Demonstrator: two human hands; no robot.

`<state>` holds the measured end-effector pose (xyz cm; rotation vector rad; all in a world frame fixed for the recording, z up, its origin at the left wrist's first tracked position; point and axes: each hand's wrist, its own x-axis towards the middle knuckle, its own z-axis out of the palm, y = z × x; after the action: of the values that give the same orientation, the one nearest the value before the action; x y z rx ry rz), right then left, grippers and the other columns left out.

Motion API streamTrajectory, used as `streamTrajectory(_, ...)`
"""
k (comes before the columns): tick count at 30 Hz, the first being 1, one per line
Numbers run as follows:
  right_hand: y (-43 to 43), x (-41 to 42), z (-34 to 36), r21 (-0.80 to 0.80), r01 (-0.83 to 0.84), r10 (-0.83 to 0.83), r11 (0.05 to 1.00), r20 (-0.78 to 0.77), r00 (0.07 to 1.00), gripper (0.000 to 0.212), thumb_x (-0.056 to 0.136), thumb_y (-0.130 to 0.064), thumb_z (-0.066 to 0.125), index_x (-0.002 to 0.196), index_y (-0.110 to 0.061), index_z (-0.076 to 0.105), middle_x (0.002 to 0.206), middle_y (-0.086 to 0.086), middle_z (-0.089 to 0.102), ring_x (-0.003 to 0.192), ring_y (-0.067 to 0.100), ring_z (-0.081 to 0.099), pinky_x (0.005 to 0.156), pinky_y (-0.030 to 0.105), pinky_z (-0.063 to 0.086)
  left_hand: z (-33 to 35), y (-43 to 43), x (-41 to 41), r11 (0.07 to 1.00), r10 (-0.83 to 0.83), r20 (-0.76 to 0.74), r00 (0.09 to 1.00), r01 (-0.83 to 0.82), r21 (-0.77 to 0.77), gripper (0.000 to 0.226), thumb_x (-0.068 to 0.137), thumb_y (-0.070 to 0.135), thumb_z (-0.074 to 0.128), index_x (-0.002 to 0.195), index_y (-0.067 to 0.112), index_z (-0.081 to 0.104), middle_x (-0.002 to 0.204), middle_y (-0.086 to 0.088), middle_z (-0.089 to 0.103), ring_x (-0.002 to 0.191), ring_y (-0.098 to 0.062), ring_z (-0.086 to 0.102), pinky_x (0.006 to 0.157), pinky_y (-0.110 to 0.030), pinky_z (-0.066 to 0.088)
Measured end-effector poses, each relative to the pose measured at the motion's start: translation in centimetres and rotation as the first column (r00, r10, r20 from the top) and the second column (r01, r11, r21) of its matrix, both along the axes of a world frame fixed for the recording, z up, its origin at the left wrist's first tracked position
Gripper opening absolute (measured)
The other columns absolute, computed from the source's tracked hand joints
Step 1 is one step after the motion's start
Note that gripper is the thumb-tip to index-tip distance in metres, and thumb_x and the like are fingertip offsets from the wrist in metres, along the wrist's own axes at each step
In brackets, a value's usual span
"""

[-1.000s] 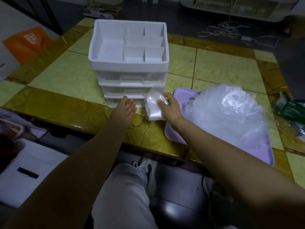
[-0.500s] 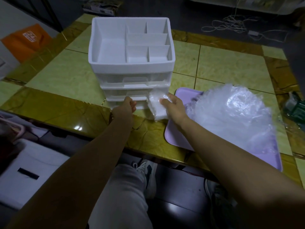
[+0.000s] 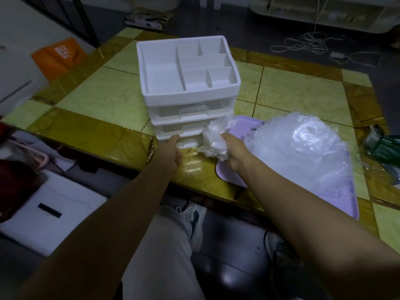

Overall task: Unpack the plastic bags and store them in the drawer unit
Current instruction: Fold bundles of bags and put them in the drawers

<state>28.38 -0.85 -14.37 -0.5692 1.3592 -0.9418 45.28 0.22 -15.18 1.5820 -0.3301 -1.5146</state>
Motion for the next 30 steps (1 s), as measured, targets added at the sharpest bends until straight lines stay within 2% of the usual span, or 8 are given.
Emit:
streamTrajectory(5,0.2,3.5,-0.4,0.027,-0.008,0.000,1.000,0.272,0.962,0.025,0.091,-0.015,0.044,0.110,-0.003,0.055,0.076,0.011,0.054,0.054,0.021,0.054,0.033,0.019,0.035,0.2,1.2,2.5,0.986,0.150,0.049,0.987,-0.146,-0.084,0.051,0.088,0.028,0.061,0.134,0.010,0.046,0.077,-0.004,0.048,0.056,-0.014,0.048,0.057,-0.029,0.049)
streamTrajectory(8,-0.2,4.3,-0.6,0.049,0.056,-0.070,0.997,0.369,0.927,0.019,0.093,-0.015,0.039,0.094,-0.007,0.056,0.072,0.007,0.049,0.045,0.017,0.050,0.031,0.016,0.031,0.4,1.0,2.8,0.992,0.052,0.093,0.994,-0.041,-0.121,0.032,0.096,0.024,0.050,0.126,0.013,0.051,0.082,0.003,0.048,0.070,-0.013,0.051,0.061,-0.027,0.051)
streamTrajectory(10,-0.4,4.4,-0.9,0.063,0.094,-0.112,0.994,0.426,0.898,0.020,0.093,-0.012,0.036,0.090,-0.007,0.055,0.072,0.007,0.049,0.045,0.017,0.051,0.031,0.017,0.032,0.5,0.7,2.7,0.994,0.053,0.166,0.985,-0.035,-0.107,0.009,0.095,0.022,0.052,0.101,0.017,0.057,0.083,0.004,0.047,0.073,-0.014,0.052,0.066,-0.027,0.054)
streamTrajectory(12,-0.5,4.5,-1.0,0.079,0.116,-0.139,0.990,0.468,0.873,0.022,0.093,-0.011,0.036,0.091,-0.007,0.057,0.072,0.007,0.052,0.047,0.017,0.055,0.033,0.018,0.036,0.4,0.5,2.8,0.990,0.093,0.202,0.975,-0.069,-0.122,0.015,0.084,0.034,0.064,0.084,0.019,0.060,0.083,-0.002,0.056,0.077,-0.019,0.057,0.077,-0.035,0.054)
streamTrajectory(15,-0.5,4.6,-0.7,0.068,0.074,-0.099,0.995,0.510,0.855,0.027,0.094,-0.009,0.036,0.104,-0.001,0.060,0.081,0.010,0.058,0.064,0.021,0.060,0.042,0.022,0.048,-0.8,0.3,2.7,0.974,0.082,0.312,0.946,-0.010,-0.227,0.061,0.058,0.064,0.074,0.093,0.014,0.069,0.096,-0.007,0.070,0.091,-0.025,0.068,0.084,-0.042,0.056)
streamTrajectory(20,0.2,4.1,0.1,0.091,0.000,-0.043,0.996,0.471,0.881,0.024,0.095,-0.006,0.035,0.089,-0.001,0.058,0.077,0.011,0.057,0.042,0.016,0.059,0.033,0.018,0.040,-0.1,0.0,1.9,0.991,0.060,0.460,0.886,0.001,-0.130,0.089,0.051,0.083,0.059,0.106,0.012,0.061,0.105,-0.003,0.064,0.097,-0.024,0.061,0.089,-0.043,0.052)
streamTrajectory(24,1.2,3.6,0.1,0.105,-0.033,-0.021,0.994,0.473,0.881,0.026,0.094,-0.004,0.034,0.084,0.000,0.057,0.065,0.010,0.061,0.041,0.016,0.059,0.034,0.019,0.042,0.6,-0.8,2.3,0.996,0.020,0.479,0.878,0.024,-0.084,0.085,0.058,0.081,0.059,0.107,0.011,0.061,0.101,-0.003,0.063,0.093,-0.024,0.062,0.088,-0.042,0.053)
streamTrajectory(30,3.1,2.7,0.0,0.104,-0.105,0.050,0.989,0.430,0.901,0.025,0.097,-0.008,0.034,0.093,0.000,0.058,0.079,0.012,0.061,0.051,0.019,0.063,0.037,0.021,0.047,0.7,-0.3,1.7,0.983,0.084,0.345,0.935,-0.020,-0.184,0.056,0.082,0.051,0.064,0.115,0.006,0.058,0.113,-0.009,0.063,0.101,-0.026,0.062,0.088,-0.041,0.054)
